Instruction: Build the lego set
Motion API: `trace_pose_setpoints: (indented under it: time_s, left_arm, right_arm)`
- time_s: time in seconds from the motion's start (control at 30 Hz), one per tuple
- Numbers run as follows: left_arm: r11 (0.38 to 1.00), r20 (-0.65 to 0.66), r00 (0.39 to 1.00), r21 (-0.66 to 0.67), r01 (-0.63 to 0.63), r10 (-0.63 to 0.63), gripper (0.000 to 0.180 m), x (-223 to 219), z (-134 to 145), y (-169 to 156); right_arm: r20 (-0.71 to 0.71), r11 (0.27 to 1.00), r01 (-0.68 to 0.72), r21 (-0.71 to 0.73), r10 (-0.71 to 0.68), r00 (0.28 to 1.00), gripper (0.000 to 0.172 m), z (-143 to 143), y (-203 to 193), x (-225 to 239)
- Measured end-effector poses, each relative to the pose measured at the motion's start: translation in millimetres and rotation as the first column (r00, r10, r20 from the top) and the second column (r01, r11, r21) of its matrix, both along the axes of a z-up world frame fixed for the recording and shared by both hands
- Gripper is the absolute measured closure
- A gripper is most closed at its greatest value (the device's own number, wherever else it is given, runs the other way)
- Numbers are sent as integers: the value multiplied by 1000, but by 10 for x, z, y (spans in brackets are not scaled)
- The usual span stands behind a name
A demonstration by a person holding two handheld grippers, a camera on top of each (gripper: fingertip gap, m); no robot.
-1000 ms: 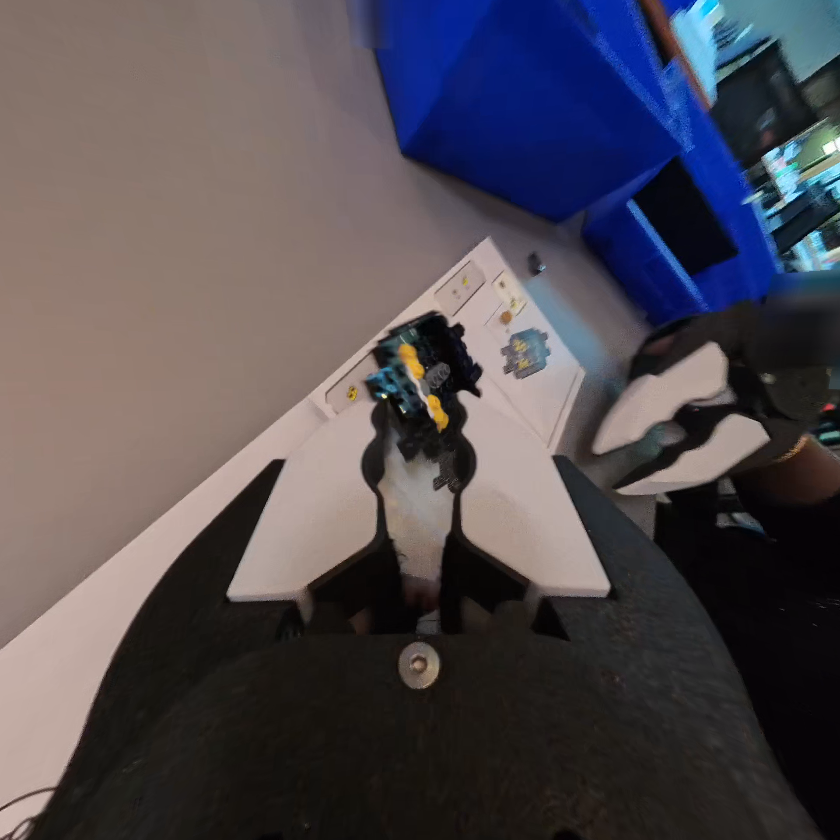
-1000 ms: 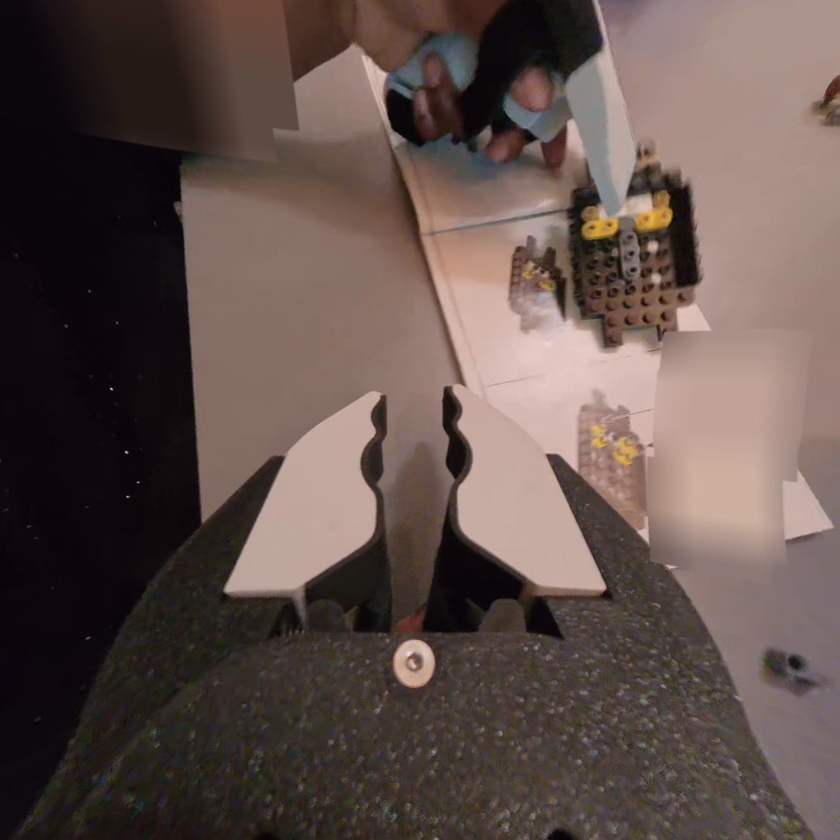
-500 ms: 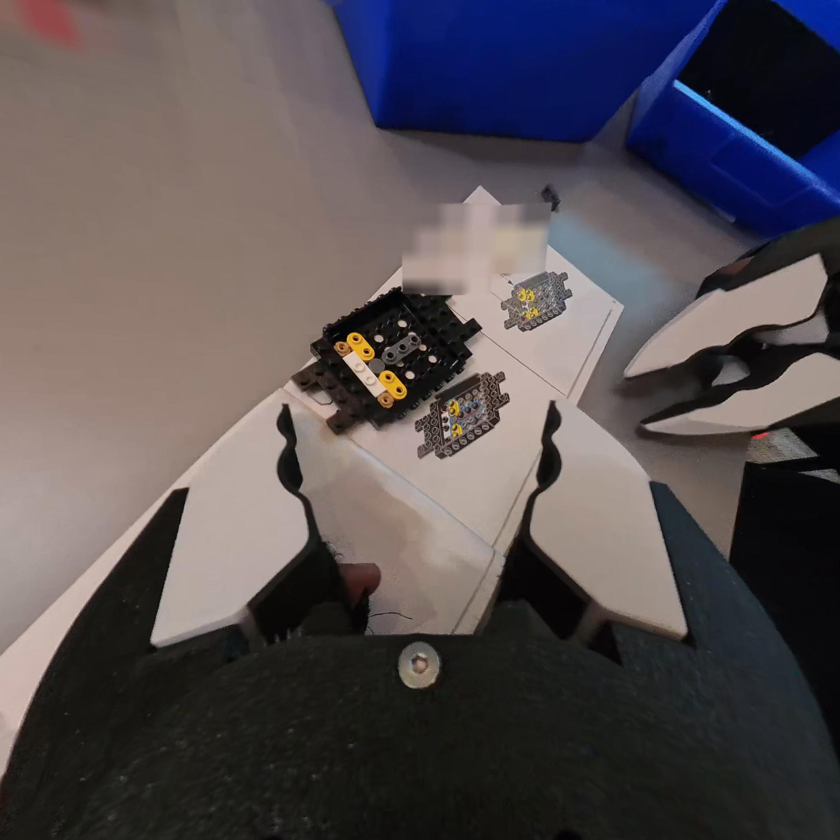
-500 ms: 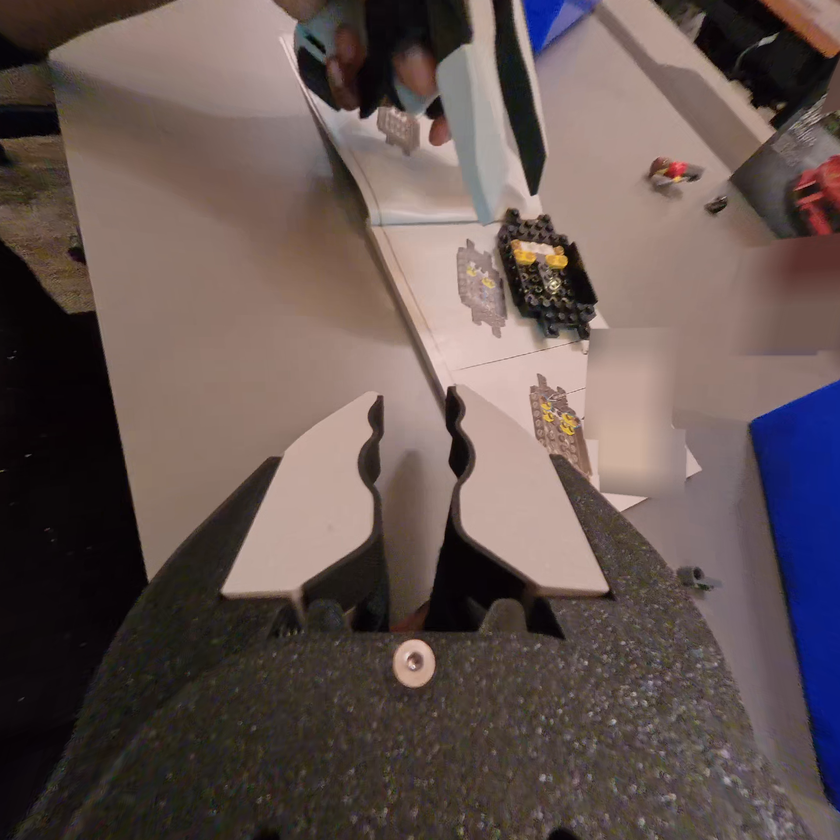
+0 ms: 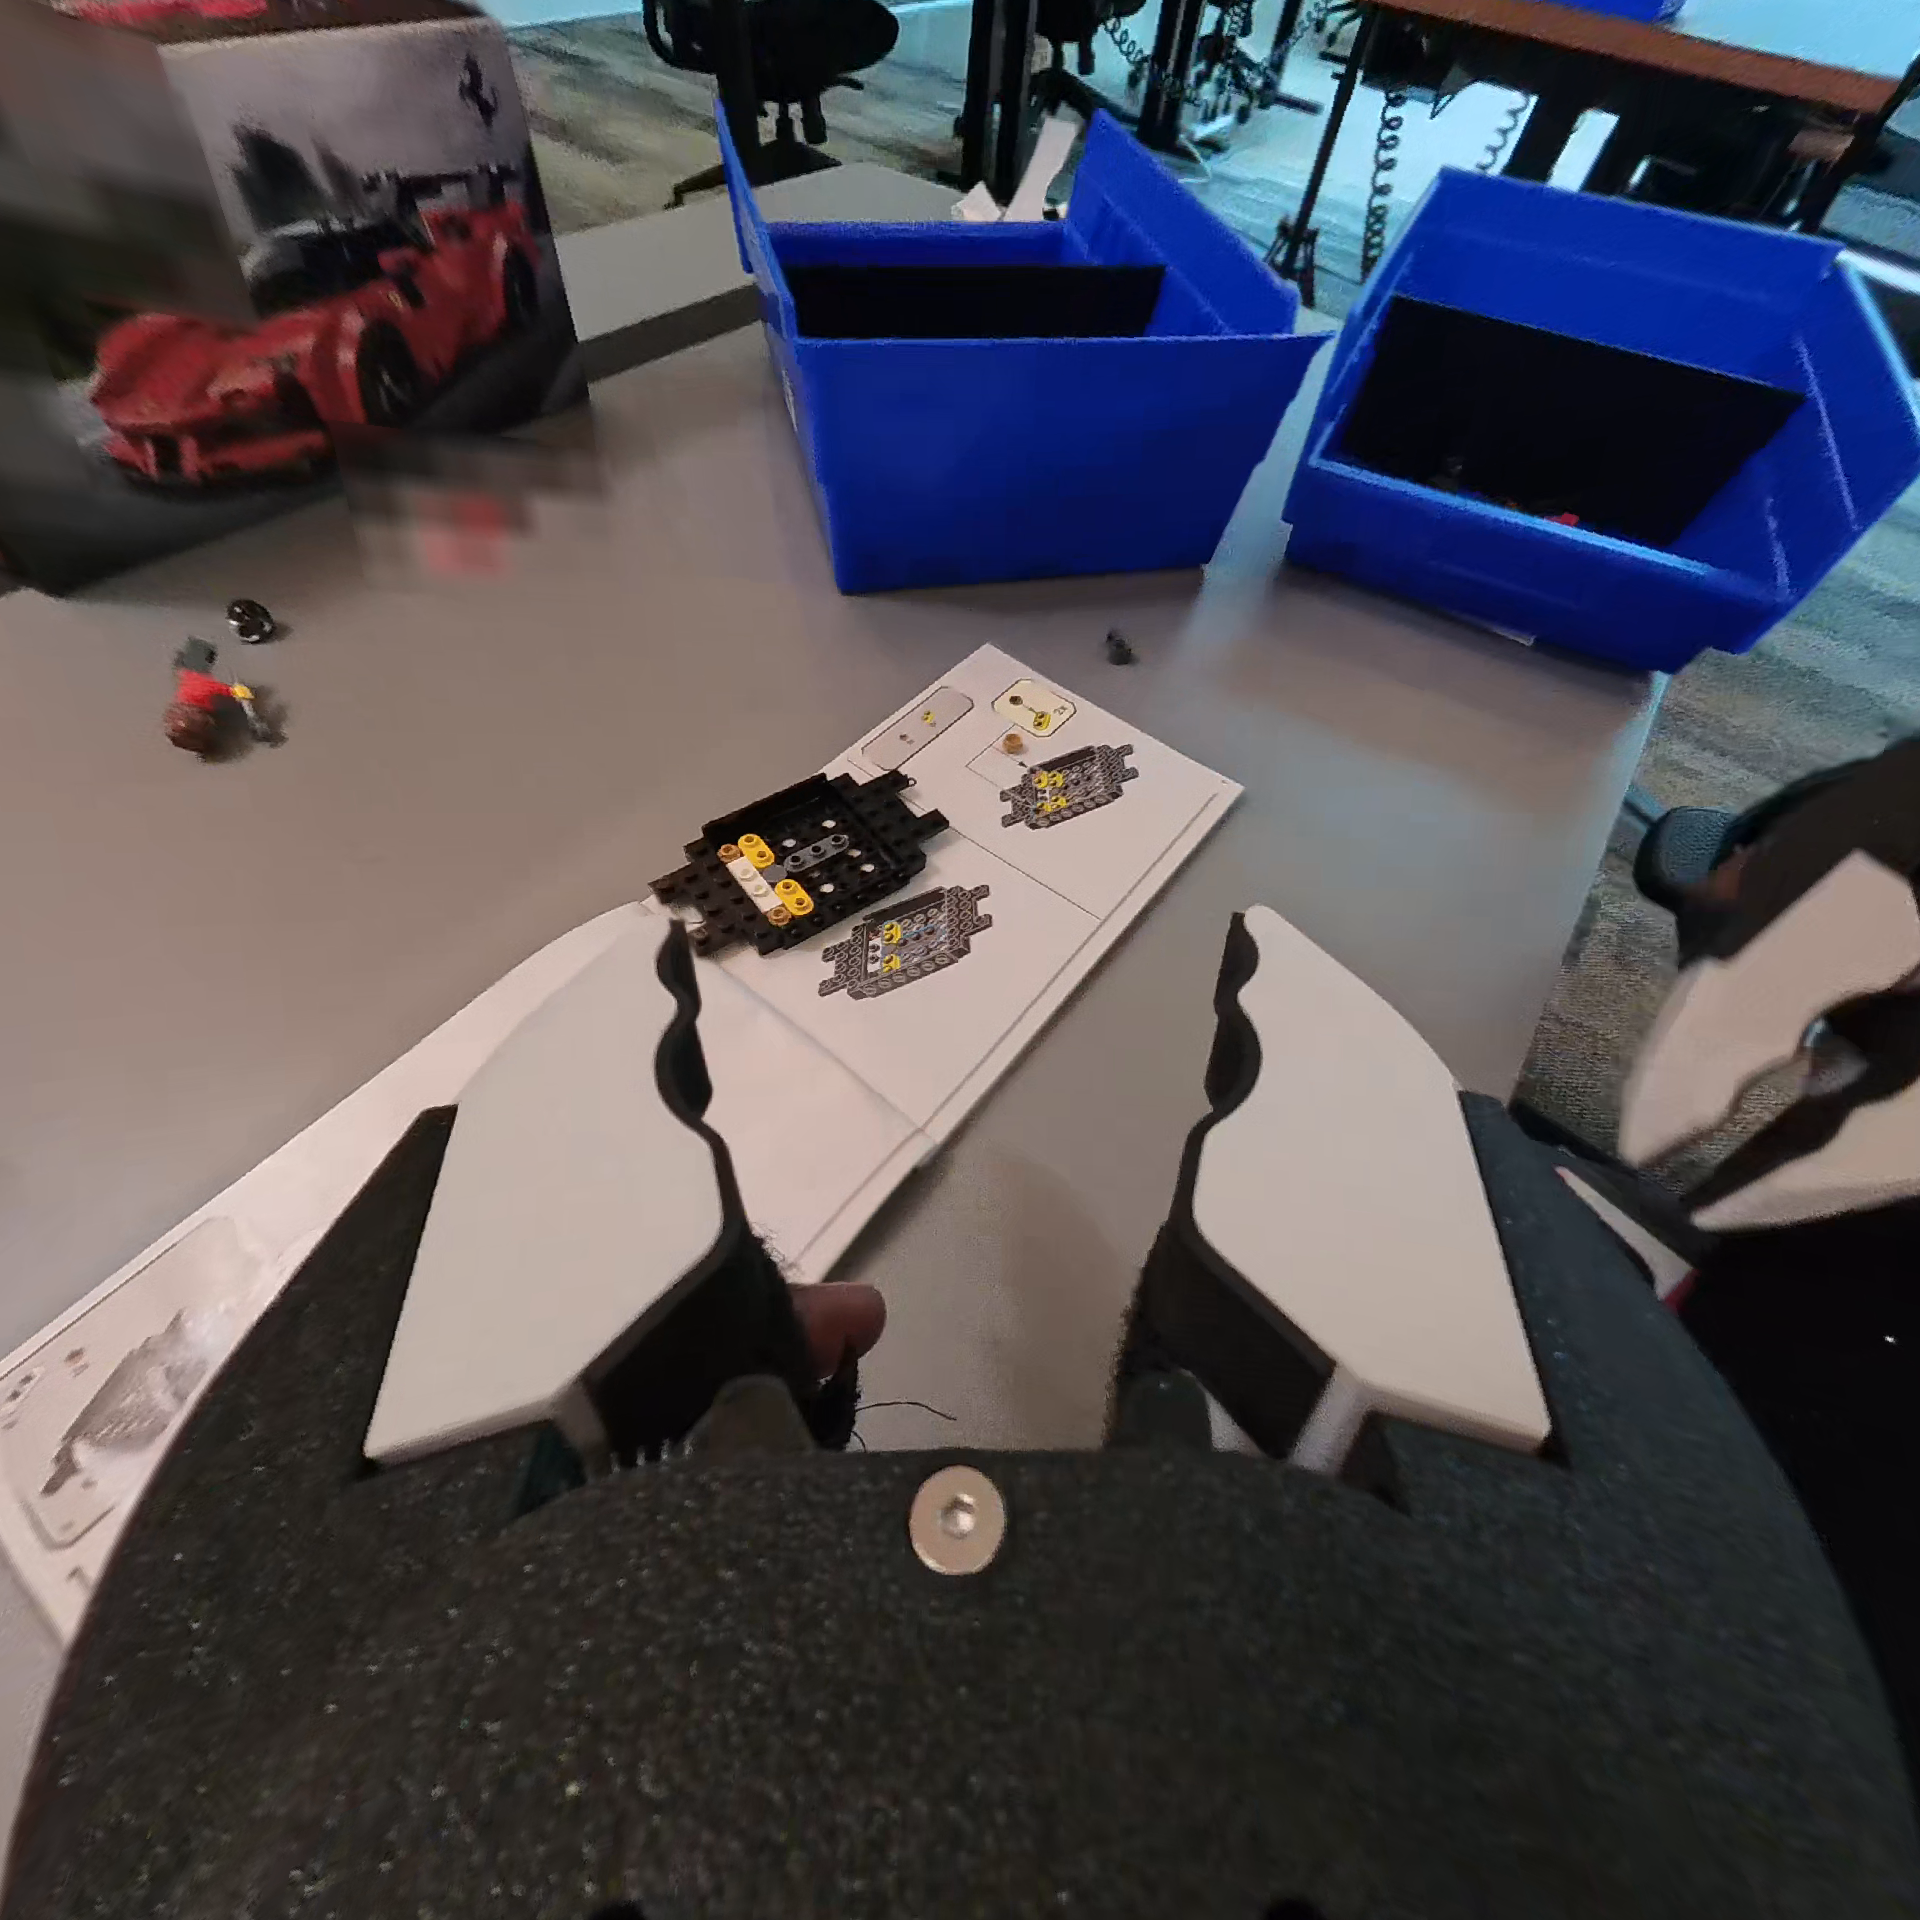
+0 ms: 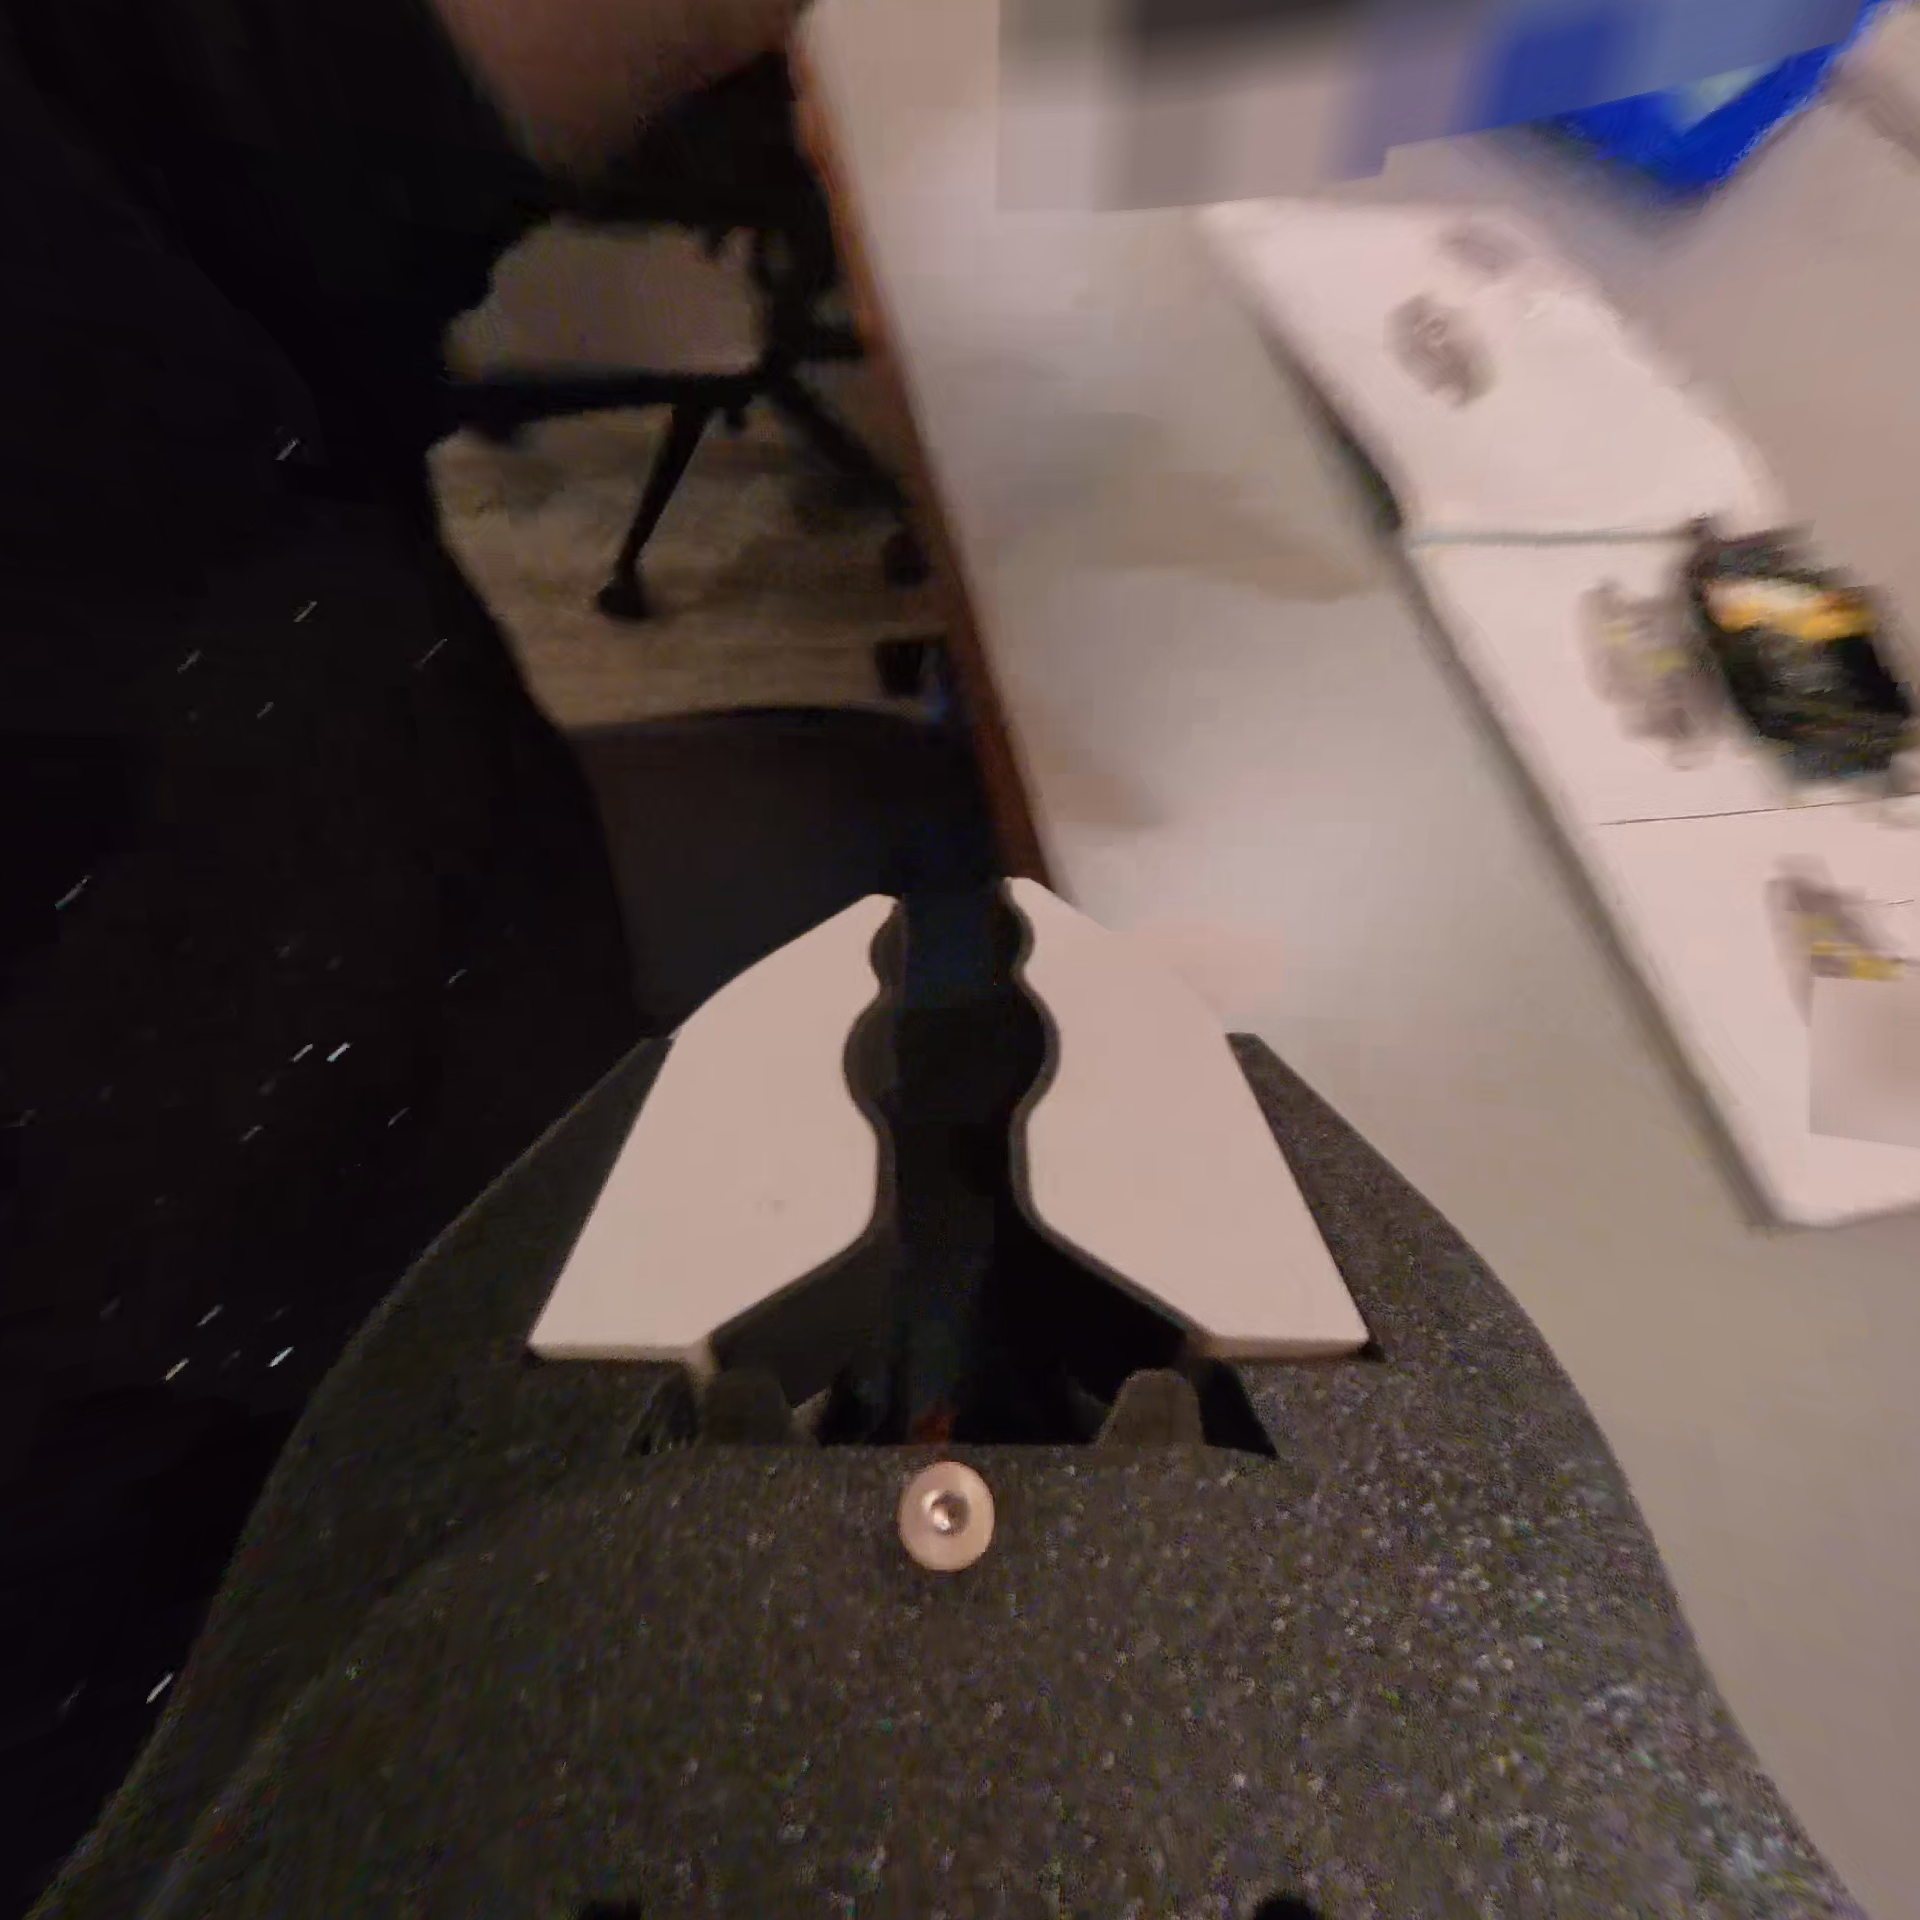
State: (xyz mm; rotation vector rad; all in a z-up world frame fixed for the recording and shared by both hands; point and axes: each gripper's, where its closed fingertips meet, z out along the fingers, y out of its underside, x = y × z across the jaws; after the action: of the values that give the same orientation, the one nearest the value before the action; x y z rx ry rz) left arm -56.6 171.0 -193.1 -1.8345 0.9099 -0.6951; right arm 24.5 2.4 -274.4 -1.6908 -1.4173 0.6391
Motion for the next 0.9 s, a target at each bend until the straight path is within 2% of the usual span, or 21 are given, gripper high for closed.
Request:
trace_pose_setpoints:
  time_s: [0.07,0.1,0.17,0.23,0.27,0.37,0.5,0.57,0.67,0.8,0.87,0.9]
  left_arm:
    - [1000,-9,1000,23,-18,18,86,-27,63,-76]
    - [999,-6,1000,33,-19,19,87,-29,99,-113]
    - [999,20,1000,46,-11,10,89,-13,184,-179]
    - [998,46,999,57,3,-6,91,10,269,-233]
    - [998,51,999,68,9,-12,91,14,306,-250]
    - [995,49,998,100,26,-31,93,9,386,-290]
    - [990,76,996,134,35,-45,94,-49,506,-318]
    - [988,102,994,151,34,-49,97,-93,570,-317]
    - [986,138,989,161,37,-59,98,-141,627,-310]
    - [987,161,984,150,53,-77,99,-147,633,-290]
    - [987,158,984,149,62,-86,99,-133,622,-288]
    - [986,152,984,150,68,-91,99,-125,612,-289]
  right_arm:
    - [85,994,-59,-90,67,994,157,-282,-259,-66]
    - [138,994,-30,-102,44,989,156,-476,-300,-103]
    - [252,996,85,-16,-78,965,146,-933,-197,-133]
    - [384,982,183,45,-187,904,134,-1309,-61,-111]
    - [430,969,237,73,-245,869,126,-1370,23,-116]
    - [410,955,228,191,-289,865,146,-1399,249,-235]
    - [451,977,196,78,-210,867,137,-1691,375,-255]
    - [486,984,132,118,-173,857,143,-1746,404,-280]
    - [565,984,144,109,-181,805,144,-1863,490,-225]
    - [668,994,69,88,-110,736,163,-1980,456,-249]
    - [651,990,55,131,-127,748,163,-1939,464,-259]
    - [604,984,73,160,-156,781,164,-1858,460,-266]
